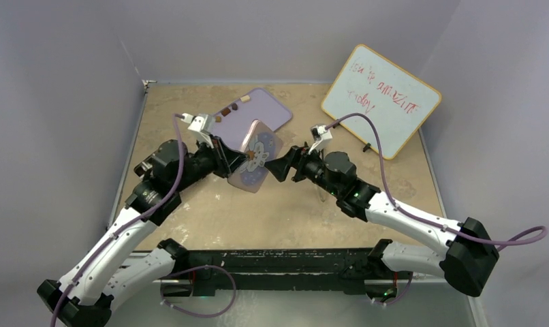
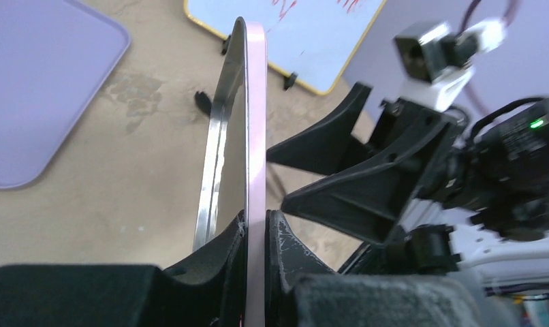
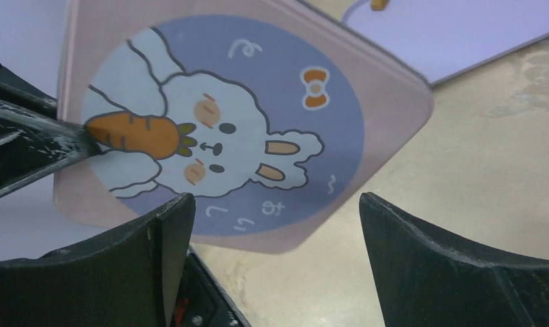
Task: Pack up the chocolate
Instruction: Pick up the box lid from the center of the board.
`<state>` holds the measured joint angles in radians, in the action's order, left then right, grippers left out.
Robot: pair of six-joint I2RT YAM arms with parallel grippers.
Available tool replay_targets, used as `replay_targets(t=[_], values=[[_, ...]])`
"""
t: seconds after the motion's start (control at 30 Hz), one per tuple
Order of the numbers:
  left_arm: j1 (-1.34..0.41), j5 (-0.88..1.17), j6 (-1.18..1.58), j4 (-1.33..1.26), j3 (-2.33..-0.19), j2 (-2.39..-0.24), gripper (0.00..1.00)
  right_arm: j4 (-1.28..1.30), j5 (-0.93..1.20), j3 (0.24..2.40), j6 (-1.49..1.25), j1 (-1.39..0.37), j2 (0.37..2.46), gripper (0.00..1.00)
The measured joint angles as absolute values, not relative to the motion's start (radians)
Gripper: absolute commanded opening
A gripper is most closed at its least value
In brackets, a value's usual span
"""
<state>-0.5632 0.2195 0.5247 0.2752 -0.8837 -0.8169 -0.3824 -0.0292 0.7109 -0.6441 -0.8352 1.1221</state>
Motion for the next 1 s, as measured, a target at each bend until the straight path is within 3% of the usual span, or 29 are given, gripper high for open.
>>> replay_targets(t=[0.2, 0.6, 0.8, 1.0], values=[[-0.563, 0.220, 0.701, 0.166, -0.884, -0.742, 0.00, -0.558, -0.009, 0.663, -0.786, -0.831, 1.111, 0.99], [-0.563, 0.213, 0.863, 0.038, -0.872, -0.630, 0.00, -0.770, -0.004, 0.559, -0.937, -0.818, 1.037, 0.96], [-0.563, 0.226, 0.912, 0.016, -0.866, -0.614, 0.00, -0.917, 0.083, 0.530, -0.964, -0.786, 1.035, 0.86], [-0.563, 0.211, 0.951, -0.009, -0.824, -0.549, 0.00, -1.135, 0.199, 0.529, -1.010, -0.763, 1.109, 0.58]])
